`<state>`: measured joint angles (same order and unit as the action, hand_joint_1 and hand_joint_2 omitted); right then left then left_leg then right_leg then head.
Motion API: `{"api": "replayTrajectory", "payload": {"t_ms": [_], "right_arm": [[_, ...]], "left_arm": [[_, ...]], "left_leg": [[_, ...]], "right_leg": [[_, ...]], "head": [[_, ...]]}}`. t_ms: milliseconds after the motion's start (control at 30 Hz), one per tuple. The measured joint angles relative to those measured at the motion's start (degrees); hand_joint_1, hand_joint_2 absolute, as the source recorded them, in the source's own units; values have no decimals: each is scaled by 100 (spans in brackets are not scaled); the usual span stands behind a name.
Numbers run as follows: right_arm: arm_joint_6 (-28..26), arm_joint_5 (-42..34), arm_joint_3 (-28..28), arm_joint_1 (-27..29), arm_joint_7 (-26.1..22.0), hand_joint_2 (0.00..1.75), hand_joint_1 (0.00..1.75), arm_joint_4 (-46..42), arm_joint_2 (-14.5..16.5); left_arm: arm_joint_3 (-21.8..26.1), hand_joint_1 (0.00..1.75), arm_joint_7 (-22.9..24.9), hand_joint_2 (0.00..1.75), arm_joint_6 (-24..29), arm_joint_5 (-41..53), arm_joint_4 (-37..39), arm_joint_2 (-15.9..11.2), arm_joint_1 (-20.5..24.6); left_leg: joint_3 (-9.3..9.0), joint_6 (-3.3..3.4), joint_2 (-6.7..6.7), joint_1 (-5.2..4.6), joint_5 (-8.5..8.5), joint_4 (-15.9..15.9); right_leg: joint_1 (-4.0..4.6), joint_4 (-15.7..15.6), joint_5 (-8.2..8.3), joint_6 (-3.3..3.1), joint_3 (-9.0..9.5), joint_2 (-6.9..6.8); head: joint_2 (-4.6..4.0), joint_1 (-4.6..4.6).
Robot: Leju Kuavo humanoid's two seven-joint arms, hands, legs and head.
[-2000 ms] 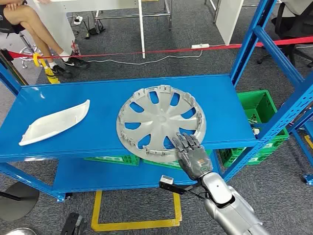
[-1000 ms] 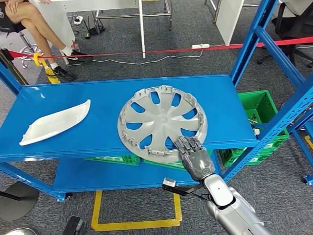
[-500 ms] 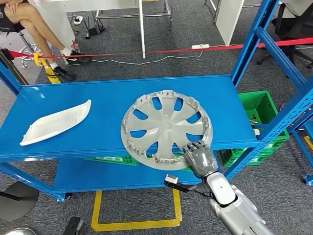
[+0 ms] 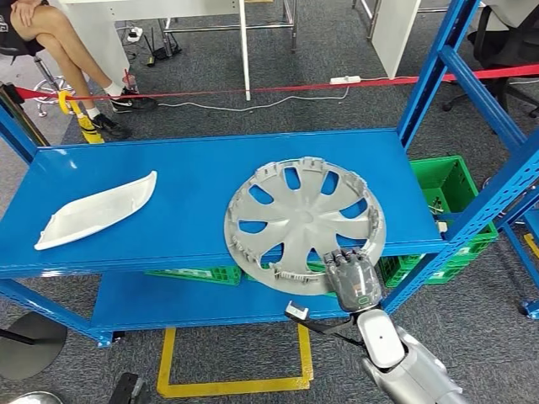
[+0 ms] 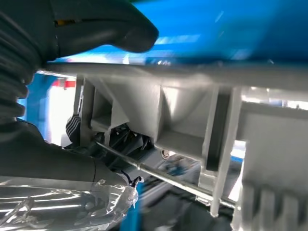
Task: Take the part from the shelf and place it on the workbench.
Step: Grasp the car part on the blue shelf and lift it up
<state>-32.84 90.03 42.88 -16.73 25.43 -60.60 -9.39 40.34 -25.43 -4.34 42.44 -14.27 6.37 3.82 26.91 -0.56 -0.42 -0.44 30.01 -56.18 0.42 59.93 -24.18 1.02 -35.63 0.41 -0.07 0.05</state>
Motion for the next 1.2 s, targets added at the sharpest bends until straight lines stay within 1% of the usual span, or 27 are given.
{"api": "replayTrajectory", "payload": {"t_ms": [67,100,167,233,333,500,800,1000,1067,1100,1133,1167,1200], "right_arm": [[-79,4,490,-132,693,175,175,-180,-170],[-100,4,725,-209,961,175,175,-267,-248],[-122,6,1142,-355,1264,175,175,-461,-392],[-134,7,1456,-489,1394,175,175,-691,-531],[-141,5,1665,-672,1436,175,175,-1079,-714],[-147,1,1758,-806,1453,175,175,-1580,-928],[-156,-2,1647,-1063,1468,175,175,-2445,-1284],[-148,-2,1593,-1222,1462,175,175,-2947,-1505],[-148,-3,1559,-1277,1382,175,175,-3086,-1566],[-157,-3,1504,-1275,1267,175,175,-3163,-1596],[-187,-3,1405,-1221,1026,175,175,-3250,-1607],[-240,-4,1230,-1054,639,175,175,-3371,-1564],[-307,-6,954,-764,115,175,175,-3519,-1429]], "left_arm": [[5,0,-9,0,17,-1,0,6,-7],[9,0,-20,0,24,-2,0,9,-9],[24,0,-46,0,30,-5,0,14,-13],[40,0,-64,0,30,-8,0,22,-21],[55,0,-74,0,36,-7,0,39,-43],[79,0,-101,0,52,-4,0,54,-70],[93,0,-264,0,68,1,0,54,-80],[101,0,-283,0,91,-1,0,54,-81],[105,0,-285,0,98,-4,0,60,-71],[109,0,-286,0,103,-6,0,67,-64],[112,0,-290,0,106,-6,0,78,-55],[114,0,-298,44,107,-3,0,92,-45],[115,0,-311,87,102,6,0,108,-39]], "left_leg": [[1,1,1,0,-1,0],[1,1,2,0,-1,0],[3,1,3,0,-1,0],[7,2,2,0,-2,0],[11,3,2,0,-2,0],[15,3,0,0,-3,0],[18,4,1,-1,-3,0],[19,4,1,0,-3,0],[16,4,1,-1,-3,0],[13,4,0,-1,-3,-1],[10,4,-1,0,-4,-1],[9,5,-9,2,-4,-1],[13,5,-20,8,-4,-1]], "right_leg": [[-1,0,3,4,-3,4],[-1,0,3,5,-4,6],[-1,0,4,5,-7,7],[-1,0,4,5,-11,4],[-1,0,4,5,-16,3],[-1,0,4,5,-18,1],[-2,-1,4,5,-21,1],[-2,-1,4,5,-23,2],[-2,-1,4,5,-24,1],[-1,-1,4,5,-24,1],[-1,-1,4,6,-23,-2],[3,-2,3,5,-20,-9],[6,-3,3,5,-15,-20]], "head": [[0,1],[0,-1],[0,-1],[0,-1],[0,-2],[0,0],[0,-1],[0,0],[0,-1],[0,-1],[0,-2],[0,0],[0,3]]}}
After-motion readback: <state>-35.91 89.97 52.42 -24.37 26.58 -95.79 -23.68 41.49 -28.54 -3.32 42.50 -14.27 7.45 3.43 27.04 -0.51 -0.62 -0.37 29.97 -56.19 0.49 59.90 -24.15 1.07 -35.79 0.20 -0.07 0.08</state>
